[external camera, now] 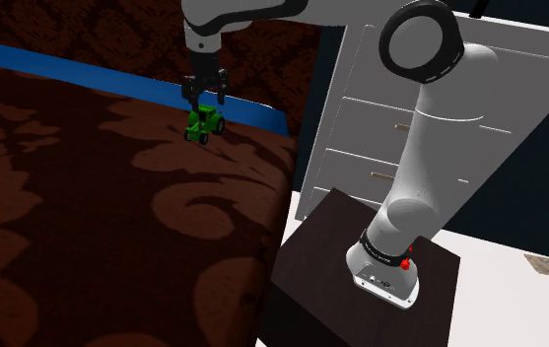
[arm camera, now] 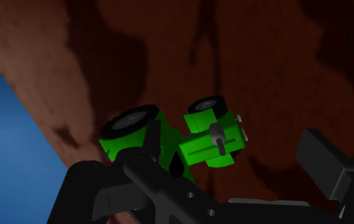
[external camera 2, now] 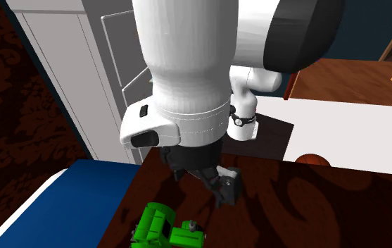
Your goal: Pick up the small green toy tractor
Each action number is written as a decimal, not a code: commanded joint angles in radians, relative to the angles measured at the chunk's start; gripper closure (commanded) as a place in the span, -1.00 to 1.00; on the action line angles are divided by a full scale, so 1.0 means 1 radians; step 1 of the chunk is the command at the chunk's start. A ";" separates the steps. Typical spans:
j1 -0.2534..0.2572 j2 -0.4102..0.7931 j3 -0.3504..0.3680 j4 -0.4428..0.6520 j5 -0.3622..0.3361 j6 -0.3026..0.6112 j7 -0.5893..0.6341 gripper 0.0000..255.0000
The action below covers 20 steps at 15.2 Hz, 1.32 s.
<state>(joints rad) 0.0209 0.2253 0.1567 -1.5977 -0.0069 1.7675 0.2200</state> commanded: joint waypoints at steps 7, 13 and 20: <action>0.023 0.171 -0.004 0.150 -0.036 0.012 0.040 -1.00; 0.023 0.174 -0.004 0.106 -0.037 0.060 0.041 1.00; 0.023 0.175 -0.004 0.108 -0.037 0.059 0.041 1.00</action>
<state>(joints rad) 0.0436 0.3994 0.1523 -1.4899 -0.0436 1.8261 0.2612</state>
